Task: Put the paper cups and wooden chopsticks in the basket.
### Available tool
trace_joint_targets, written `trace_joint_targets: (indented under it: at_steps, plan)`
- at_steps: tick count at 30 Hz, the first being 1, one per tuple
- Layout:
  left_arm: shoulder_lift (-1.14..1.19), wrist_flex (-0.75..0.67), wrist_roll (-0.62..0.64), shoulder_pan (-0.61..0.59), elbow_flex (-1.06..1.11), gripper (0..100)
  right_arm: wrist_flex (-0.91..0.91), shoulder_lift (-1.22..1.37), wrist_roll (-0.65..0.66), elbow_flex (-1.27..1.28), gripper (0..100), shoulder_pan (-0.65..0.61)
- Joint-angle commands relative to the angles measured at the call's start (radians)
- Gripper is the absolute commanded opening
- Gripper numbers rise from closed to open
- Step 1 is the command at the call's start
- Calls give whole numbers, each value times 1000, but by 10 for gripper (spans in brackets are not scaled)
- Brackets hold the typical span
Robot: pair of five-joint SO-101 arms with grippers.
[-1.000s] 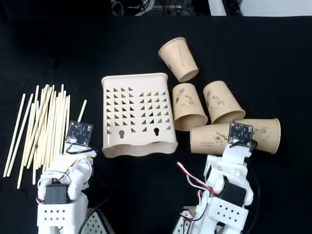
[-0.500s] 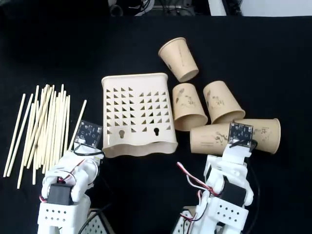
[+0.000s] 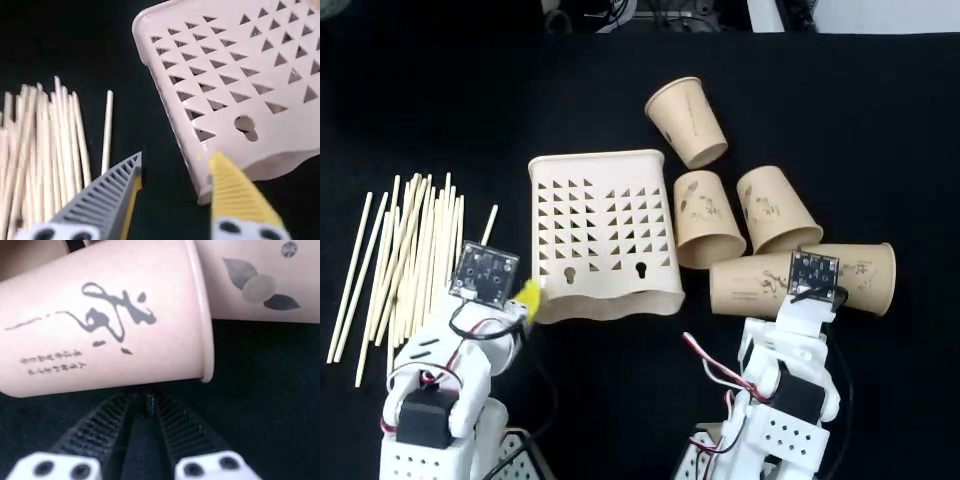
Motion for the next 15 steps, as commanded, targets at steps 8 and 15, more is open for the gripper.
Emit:
trace_joint_targets:
  at_steps: [8, 15]
  plan:
    - [2, 91, -133, 79, 35, 277, 5, -4, -3, -1, 15, 15]
    - [5, 164, -250, 68, -88, 280, 5, -4, -3, -1, 15, 15]
